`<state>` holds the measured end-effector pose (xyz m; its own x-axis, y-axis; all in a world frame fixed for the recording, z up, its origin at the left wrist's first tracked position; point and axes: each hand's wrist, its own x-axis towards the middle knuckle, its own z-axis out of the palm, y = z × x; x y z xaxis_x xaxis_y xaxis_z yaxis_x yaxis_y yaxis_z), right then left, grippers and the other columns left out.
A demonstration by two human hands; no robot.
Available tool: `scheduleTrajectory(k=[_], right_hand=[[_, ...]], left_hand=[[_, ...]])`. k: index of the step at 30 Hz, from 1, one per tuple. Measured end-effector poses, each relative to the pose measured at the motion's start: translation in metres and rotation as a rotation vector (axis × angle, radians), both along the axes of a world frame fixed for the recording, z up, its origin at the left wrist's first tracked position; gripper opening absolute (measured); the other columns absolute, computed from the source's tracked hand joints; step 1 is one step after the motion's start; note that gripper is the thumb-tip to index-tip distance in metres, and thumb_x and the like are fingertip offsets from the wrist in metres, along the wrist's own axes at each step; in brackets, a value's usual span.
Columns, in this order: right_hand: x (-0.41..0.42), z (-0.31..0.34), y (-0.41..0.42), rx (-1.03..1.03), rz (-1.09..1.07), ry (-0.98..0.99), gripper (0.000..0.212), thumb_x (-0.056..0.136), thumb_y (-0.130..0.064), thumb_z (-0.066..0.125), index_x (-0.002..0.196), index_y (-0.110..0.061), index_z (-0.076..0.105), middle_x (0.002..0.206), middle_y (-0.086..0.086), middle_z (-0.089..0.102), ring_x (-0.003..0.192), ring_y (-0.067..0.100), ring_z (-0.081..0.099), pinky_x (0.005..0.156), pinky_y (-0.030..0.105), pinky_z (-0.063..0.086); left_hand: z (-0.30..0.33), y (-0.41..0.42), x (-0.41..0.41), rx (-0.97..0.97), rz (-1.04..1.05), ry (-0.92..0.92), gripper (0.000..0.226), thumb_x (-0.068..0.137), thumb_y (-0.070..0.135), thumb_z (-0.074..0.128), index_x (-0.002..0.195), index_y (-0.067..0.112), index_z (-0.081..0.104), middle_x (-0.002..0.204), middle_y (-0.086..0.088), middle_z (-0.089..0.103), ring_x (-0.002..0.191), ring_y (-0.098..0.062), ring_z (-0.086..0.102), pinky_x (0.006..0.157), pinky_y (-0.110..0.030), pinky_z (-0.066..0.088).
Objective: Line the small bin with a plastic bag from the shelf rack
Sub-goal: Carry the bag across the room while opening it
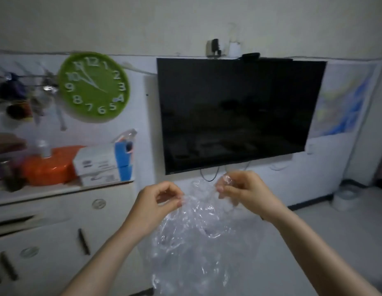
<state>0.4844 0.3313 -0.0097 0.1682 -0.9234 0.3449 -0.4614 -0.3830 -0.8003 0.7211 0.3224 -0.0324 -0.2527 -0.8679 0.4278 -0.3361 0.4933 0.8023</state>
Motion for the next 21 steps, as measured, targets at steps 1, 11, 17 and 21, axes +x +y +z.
scheduleTrajectory(k=[1,11,17,21], right_hand=[[-0.009,0.004,-0.016,-0.002,-0.043,-0.051,0.006,0.082,-0.016,0.067,0.076,-0.015,0.069,0.06,-0.001,0.069,0.055,0.005,0.062,0.048,0.015,0.05],[-0.096,0.001,-0.145,-0.048,-0.514,-0.266,0.004,0.082,-0.017,0.067,0.079,-0.015,0.069,0.062,0.0,0.07,0.054,0.014,0.062,0.046,0.02,0.049],[-0.169,-0.017,-0.21,-0.125,-0.675,-0.283,0.007,0.082,-0.017,0.067,0.082,-0.01,0.068,0.069,0.004,0.071,0.068,0.02,0.071,0.047,0.019,0.048],[-0.226,-0.018,-0.258,-0.161,-0.69,-0.266,0.009,0.081,-0.018,0.069,0.084,-0.01,0.067,0.072,0.004,0.072,0.069,0.017,0.071,0.05,0.021,0.051]], left_hand=[[0.0,-0.022,-0.006,-0.002,-0.025,-0.024,0.014,0.071,0.016,0.077,0.073,0.026,0.069,0.079,0.007,0.074,0.075,-0.006,0.068,0.074,-0.015,0.05],[0.018,-0.222,-0.095,0.345,-0.54,-0.209,0.056,0.063,0.019,0.069,0.112,0.043,0.057,0.125,0.009,0.055,0.117,-0.004,0.052,0.095,-0.028,0.047],[0.015,-0.288,-0.217,0.264,-0.665,-0.052,0.072,0.053,0.051,0.075,0.118,0.056,0.045,0.124,0.033,0.05,0.121,0.01,0.043,0.091,-0.018,0.039],[0.012,-0.334,-0.307,0.097,-0.628,-0.149,0.107,0.042,0.068,0.077,0.132,0.06,0.019,0.141,0.026,0.036,0.129,0.006,0.032,0.095,-0.02,0.031]])
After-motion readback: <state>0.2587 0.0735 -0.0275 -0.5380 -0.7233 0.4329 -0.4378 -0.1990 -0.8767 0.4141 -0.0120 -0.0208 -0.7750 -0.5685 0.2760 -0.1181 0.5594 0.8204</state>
